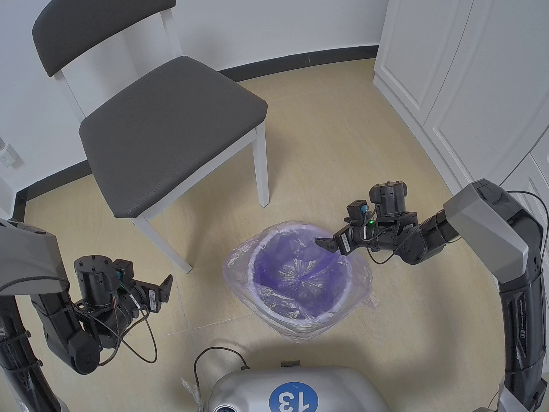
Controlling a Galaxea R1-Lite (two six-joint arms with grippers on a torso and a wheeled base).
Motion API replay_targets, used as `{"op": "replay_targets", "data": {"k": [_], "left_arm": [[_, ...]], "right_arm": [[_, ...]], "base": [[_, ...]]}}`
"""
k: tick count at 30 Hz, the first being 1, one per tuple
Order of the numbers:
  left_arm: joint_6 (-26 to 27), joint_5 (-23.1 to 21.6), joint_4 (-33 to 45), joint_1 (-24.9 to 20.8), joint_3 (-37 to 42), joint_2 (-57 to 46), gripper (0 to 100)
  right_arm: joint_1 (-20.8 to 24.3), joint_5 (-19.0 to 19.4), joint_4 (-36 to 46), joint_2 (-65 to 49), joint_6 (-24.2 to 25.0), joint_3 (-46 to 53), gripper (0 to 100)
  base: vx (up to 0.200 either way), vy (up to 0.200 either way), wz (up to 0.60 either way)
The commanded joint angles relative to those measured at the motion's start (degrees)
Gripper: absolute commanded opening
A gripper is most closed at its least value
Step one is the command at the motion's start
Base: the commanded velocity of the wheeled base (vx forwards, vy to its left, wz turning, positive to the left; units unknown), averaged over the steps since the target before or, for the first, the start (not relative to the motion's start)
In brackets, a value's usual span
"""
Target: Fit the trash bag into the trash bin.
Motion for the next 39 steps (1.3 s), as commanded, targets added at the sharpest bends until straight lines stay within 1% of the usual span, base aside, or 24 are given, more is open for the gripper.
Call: {"op": "replay_targets", "data": {"k": [1,10,19,25,35,39], "left_arm": [[0.2,0.0,0.0,0.1,-0.1,-0.4,100],[0.2,0.0,0.0,0.1,-0.1,-0.4,100],[0.2,0.0,0.0,0.1,0.0,-0.4,100],[0.2,0.0,0.0,0.1,0.1,-0.5,100],[0.1,0.0,-0.1,0.1,0.1,-0.5,100],[0.2,0.0,-1.8,0.4,0.1,-0.5,100]], "right_arm": [[-0.9,0.0,0.6,0.1,0.0,-0.6,100],[-3.0,0.0,1.9,0.3,0.0,-2.4,100],[-3.5,0.1,1.9,0.4,0.0,-2.9,100],[-4.0,0.0,5.7,3.4,0.0,-6.6,100],[-4.0,-0.4,4.9,3.9,0.1,-7.4,100],[-3.7,-0.7,4.1,3.1,0.0,-6.3,100]], "base": [[0.000,0.000,0.00],[0.000,0.000,0.00],[0.000,0.000,0.00],[0.000,0.000,0.00],[0.000,0.000,0.00],[0.000,0.000,0.00]]}}
